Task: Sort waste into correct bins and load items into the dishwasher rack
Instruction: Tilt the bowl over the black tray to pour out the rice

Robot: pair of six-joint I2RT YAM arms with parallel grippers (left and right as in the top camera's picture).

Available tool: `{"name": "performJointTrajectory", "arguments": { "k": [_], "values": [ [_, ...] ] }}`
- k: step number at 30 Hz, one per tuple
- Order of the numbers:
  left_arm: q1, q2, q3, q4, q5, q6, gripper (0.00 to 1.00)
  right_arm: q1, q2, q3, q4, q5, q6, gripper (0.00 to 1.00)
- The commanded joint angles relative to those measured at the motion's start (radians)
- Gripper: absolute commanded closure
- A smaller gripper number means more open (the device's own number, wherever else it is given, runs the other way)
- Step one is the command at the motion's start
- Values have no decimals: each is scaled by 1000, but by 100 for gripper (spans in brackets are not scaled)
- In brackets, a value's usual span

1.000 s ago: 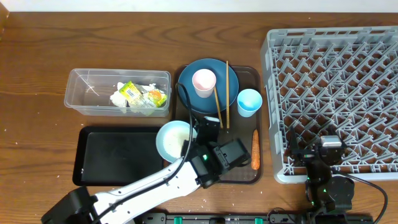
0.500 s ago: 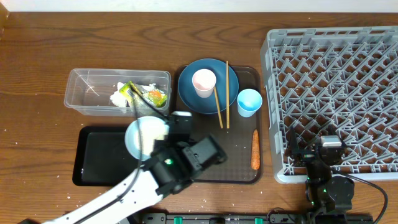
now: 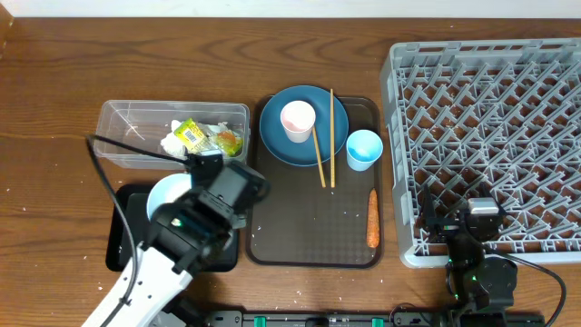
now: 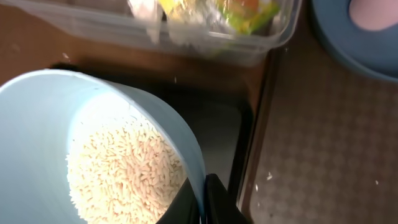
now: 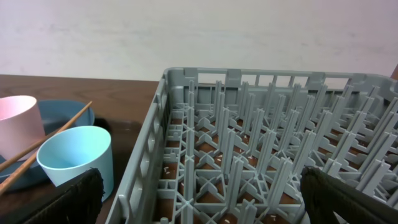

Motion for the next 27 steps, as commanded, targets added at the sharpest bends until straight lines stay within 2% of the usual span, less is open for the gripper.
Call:
{"name": "performJointTrajectory", "arguments": {
  "k": [1, 10, 15, 20, 27],
  "values": [
    [98, -8, -4, 6, 197, 154, 94, -9, -5, -1, -3, 0, -4, 1],
    [378, -9, -4, 6, 573, 373, 94, -10, -5, -1, -3, 0, -4, 1],
    [495, -8, -6, -6, 712, 451, 94, -10, -5, -1, -3, 0, -5, 1],
    [579, -8, -32, -6, 784, 519, 94, -10, -5, -1, -3, 0, -4, 1],
    [702, -8, -90, -3, 985, 640, 94, -10, -5, -1, -3, 0, -4, 1]
  ]
}}
